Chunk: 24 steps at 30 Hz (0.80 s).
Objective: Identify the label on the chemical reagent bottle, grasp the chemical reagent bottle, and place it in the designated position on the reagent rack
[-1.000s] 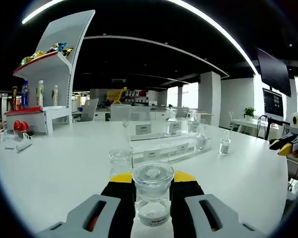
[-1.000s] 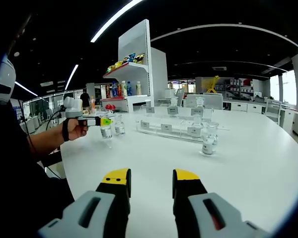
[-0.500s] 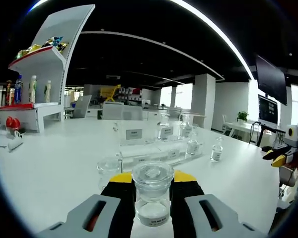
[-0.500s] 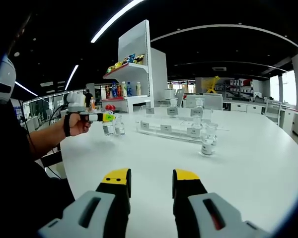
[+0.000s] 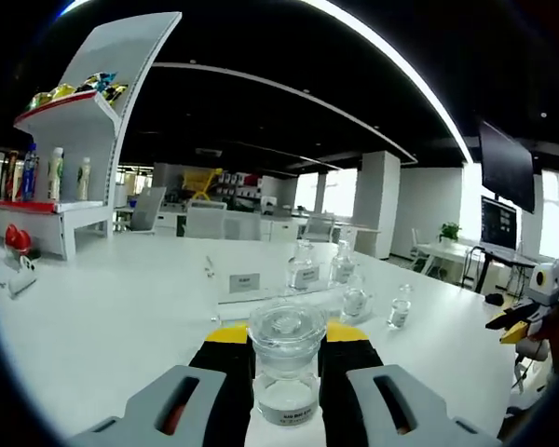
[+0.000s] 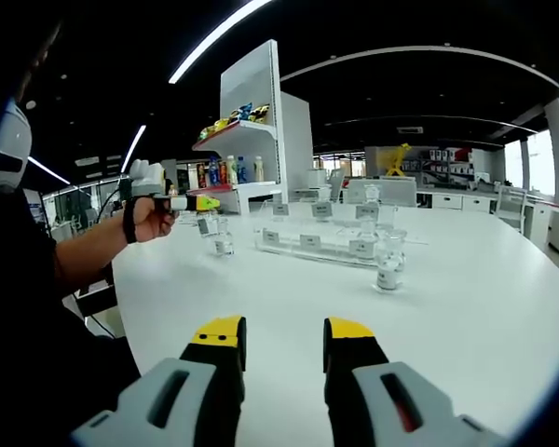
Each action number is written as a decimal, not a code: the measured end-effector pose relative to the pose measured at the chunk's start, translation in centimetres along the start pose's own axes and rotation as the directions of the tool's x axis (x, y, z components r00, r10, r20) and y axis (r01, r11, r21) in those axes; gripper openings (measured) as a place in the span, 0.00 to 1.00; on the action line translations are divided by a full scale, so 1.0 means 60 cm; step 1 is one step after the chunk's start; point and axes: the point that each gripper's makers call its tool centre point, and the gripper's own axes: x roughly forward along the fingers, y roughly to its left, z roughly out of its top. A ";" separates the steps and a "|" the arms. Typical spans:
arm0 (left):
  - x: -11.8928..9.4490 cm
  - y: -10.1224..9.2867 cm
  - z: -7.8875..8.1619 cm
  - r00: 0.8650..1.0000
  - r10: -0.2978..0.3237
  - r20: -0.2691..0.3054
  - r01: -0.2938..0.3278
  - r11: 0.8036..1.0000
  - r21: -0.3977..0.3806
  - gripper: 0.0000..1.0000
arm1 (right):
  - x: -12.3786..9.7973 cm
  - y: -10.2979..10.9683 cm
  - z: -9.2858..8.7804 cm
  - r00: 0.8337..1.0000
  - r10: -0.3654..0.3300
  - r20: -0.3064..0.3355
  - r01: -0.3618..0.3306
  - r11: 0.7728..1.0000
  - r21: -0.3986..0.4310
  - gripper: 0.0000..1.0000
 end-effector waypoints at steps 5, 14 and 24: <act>0.013 -0.016 0.032 0.999 -0.024 0.022 0.024 1.000 -0.008 0.26 | 0.000 -0.002 -0.004 1.000 0.001 -0.004 -0.001 1.000 0.004 0.32; 0.030 -0.021 0.040 1.000 -0.026 0.011 0.026 1.000 -0.008 0.26 | -0.007 -0.010 -0.001 1.000 -0.008 0.005 0.008 1.000 0.005 0.32; 0.051 -0.023 0.055 1.000 -0.031 -0.002 0.031 0.999 -0.015 0.26 | -0.011 -0.010 -0.005 1.000 -0.007 0.009 0.007 1.000 0.009 0.32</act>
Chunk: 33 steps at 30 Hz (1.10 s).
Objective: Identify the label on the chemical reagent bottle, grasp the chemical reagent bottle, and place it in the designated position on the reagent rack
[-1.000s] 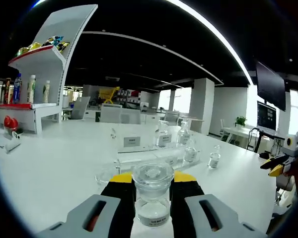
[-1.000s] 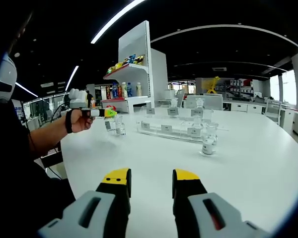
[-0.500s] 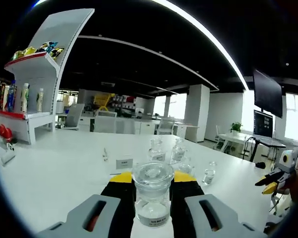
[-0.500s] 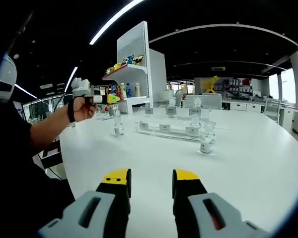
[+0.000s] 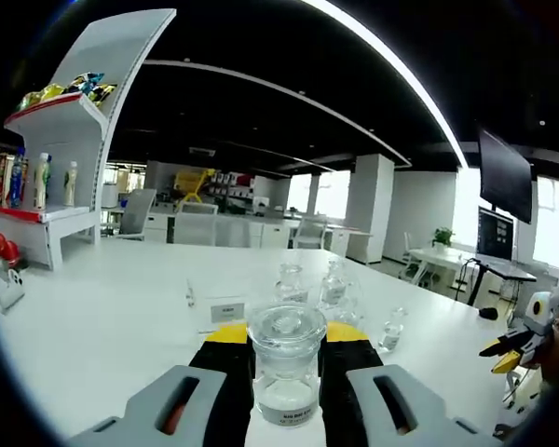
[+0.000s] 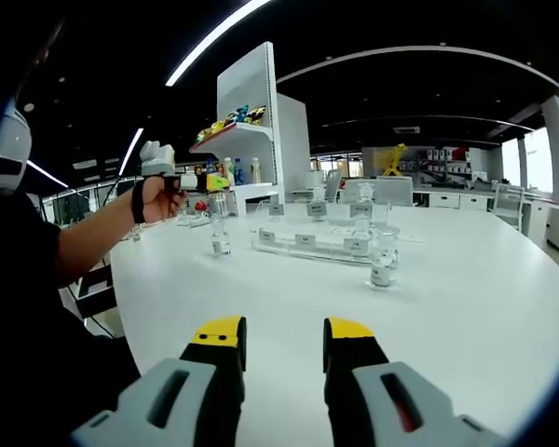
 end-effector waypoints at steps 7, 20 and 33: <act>0.017 0.002 0.008 1.000 -0.008 -0.001 0.008 1.000 -0.021 0.26 | -0.003 -0.001 0.003 1.000 -0.003 0.005 0.003 1.000 -0.002 0.32; 0.039 0.009 0.017 1.000 -0.016 -0.004 0.016 0.999 -0.029 0.26 | 0.002 0.013 -0.004 1.000 0.020 -0.005 -0.020 1.000 0.001 0.31; 0.060 0.016 0.024 1.000 -0.016 -0.004 0.015 0.999 -0.032 0.26 | -0.003 0.009 -0.005 1.000 0.015 -0.014 -0.015 1.000 -0.004 0.31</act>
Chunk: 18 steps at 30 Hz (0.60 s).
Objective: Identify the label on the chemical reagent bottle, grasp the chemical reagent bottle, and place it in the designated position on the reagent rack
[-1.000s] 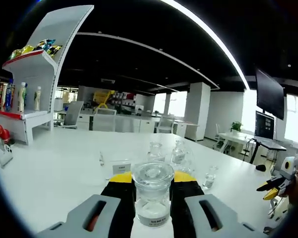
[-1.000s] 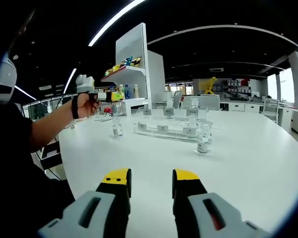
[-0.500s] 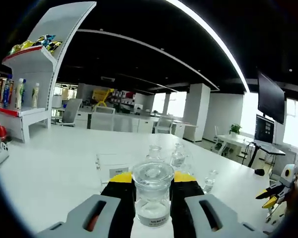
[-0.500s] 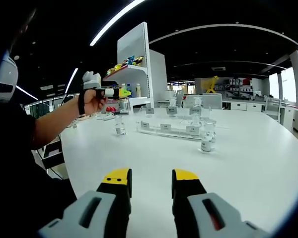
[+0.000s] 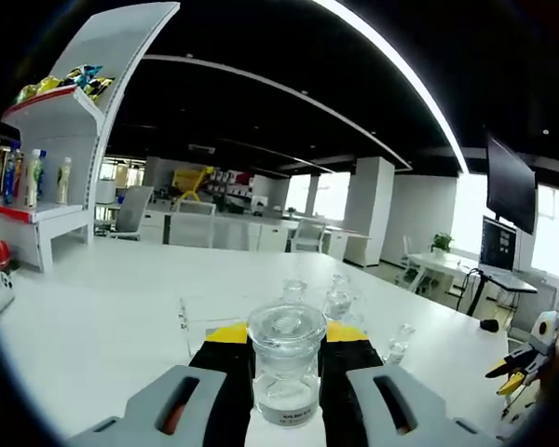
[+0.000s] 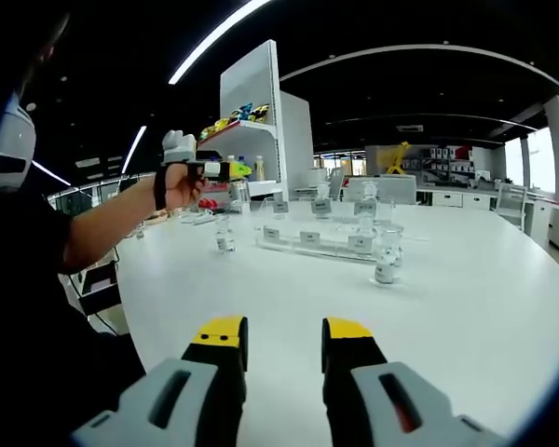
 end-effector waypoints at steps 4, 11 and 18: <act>0.005 -0.001 0.000 1.000 -0.001 -0.006 0.001 1.000 0.000 0.26 | 0.000 0.000 0.002 1.000 0.000 0.001 0.000 1.000 -0.002 0.31; 0.018 0.008 0.003 1.000 0.004 -0.012 -0.004 1.000 -0.008 0.26 | 0.001 -0.001 0.002 1.000 0.001 -0.002 -0.001 1.000 -0.003 0.31; 0.029 0.014 0.009 1.000 0.009 -0.014 -0.009 1.000 -0.006 0.26 | 0.002 -0.006 -0.001 1.000 -0.005 -0.005 0.005 1.000 0.003 0.31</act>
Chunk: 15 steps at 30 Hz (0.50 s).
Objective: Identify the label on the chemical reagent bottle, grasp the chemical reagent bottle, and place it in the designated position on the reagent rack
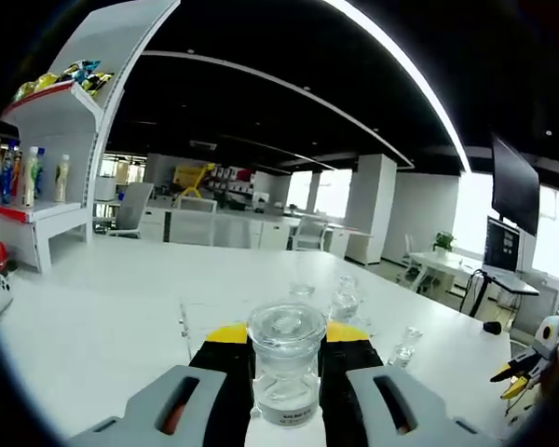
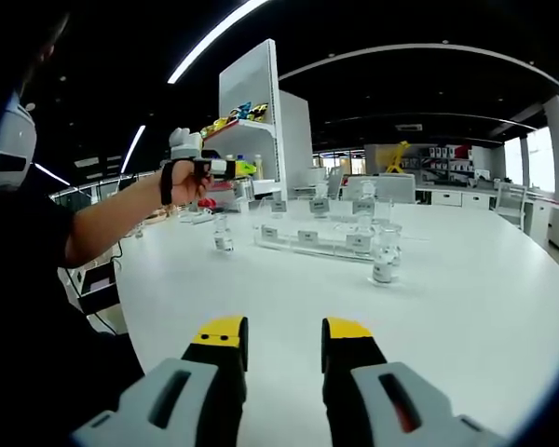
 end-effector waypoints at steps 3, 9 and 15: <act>0.006 0.004 0.003 1.000 0.004 -0.001 -0.004 1.000 0.000 0.26 | 0.002 0.002 -0.003 1.000 0.004 -0.004 -0.004 1.000 0.003 0.31; 0.014 0.012 0.010 1.000 0.004 -0.001 -0.004 1.000 -0.001 0.26 | 0.004 0.000 -0.005 1.000 0.001 -0.006 -0.001 1.000 0.007 0.31; 0.021 0.017 0.015 1.000 0.004 -0.004 -0.004 1.000 0.000 0.26 | 0.004 0.002 -0.009 1.000 0.000 -0.008 0.000 1.000 0.011 0.31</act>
